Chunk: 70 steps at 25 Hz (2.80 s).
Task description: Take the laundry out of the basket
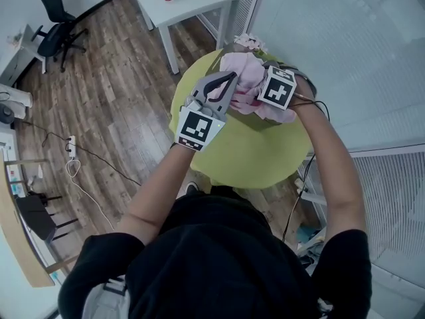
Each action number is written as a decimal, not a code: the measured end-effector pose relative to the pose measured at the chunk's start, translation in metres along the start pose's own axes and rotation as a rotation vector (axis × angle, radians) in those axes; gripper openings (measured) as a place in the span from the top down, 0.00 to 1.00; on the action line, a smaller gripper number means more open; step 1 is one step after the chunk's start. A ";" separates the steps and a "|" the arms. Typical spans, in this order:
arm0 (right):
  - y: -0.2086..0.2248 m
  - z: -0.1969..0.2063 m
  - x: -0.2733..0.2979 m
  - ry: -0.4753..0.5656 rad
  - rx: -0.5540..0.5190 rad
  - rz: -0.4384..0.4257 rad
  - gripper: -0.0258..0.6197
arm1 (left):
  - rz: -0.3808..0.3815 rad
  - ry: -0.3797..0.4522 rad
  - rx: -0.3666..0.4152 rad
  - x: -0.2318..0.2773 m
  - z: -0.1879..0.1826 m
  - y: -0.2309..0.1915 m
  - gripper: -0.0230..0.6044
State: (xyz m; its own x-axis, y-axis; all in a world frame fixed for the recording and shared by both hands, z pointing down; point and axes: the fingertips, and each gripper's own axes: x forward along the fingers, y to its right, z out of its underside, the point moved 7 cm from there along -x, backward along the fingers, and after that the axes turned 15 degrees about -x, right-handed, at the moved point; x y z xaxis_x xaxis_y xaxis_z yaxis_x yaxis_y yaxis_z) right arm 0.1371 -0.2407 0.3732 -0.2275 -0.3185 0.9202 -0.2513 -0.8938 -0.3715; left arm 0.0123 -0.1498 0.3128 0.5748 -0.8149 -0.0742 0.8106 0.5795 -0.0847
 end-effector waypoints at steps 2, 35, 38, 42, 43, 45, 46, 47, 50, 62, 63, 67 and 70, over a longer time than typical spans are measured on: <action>0.000 -0.002 -0.005 -0.006 0.008 0.009 0.29 | 0.011 0.006 -0.003 -0.003 -0.002 0.000 0.95; -0.178 -0.091 0.102 0.064 0.110 -0.241 0.29 | 0.038 -0.155 -0.113 -0.113 0.095 0.011 0.95; -0.190 -0.089 0.114 0.072 0.124 -0.260 0.29 | 0.033 -0.177 -0.119 -0.113 0.108 0.012 0.95; -0.206 -0.086 0.130 0.093 0.149 -0.291 0.29 | 0.030 -0.204 -0.126 -0.113 0.123 0.015 0.95; -0.210 -0.086 0.134 0.100 0.159 -0.300 0.29 | 0.030 -0.210 -0.128 -0.112 0.126 0.016 0.95; -0.218 -0.085 0.142 0.112 0.175 -0.313 0.29 | 0.030 -0.222 -0.130 -0.112 0.133 0.017 0.95; -0.221 -0.084 0.146 0.115 0.180 -0.315 0.29 | 0.029 -0.228 -0.131 -0.111 0.136 0.017 0.95; -0.223 -0.083 0.149 0.117 0.184 -0.315 0.29 | 0.029 -0.234 -0.132 -0.111 0.139 0.018 0.95; -0.229 -0.075 0.160 0.114 0.198 -0.324 0.29 | 0.028 -0.253 -0.135 -0.109 0.151 0.018 0.95; -0.266 -0.068 0.209 0.118 0.247 -0.436 0.29 | 0.024 -0.320 -0.170 -0.097 0.196 0.017 0.95; -0.268 -0.067 0.212 0.119 0.254 -0.435 0.29 | 0.024 -0.325 -0.172 -0.096 0.200 0.017 0.95; -0.272 -0.062 0.227 0.119 0.297 -0.416 0.29 | 0.024 -0.345 -0.180 -0.095 0.215 0.016 0.95; -0.268 -0.056 0.234 0.142 0.342 -0.373 0.29 | 0.020 -0.358 -0.186 -0.094 0.225 0.017 0.95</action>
State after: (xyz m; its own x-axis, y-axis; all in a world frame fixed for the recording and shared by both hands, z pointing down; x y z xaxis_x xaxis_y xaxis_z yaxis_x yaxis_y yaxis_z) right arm 0.0982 -0.0574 0.6814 -0.3123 0.0655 0.9477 -0.0230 -0.9979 0.0614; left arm -0.0024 -0.0662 0.5420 0.6196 -0.7369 0.2703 0.7836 0.5606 -0.2678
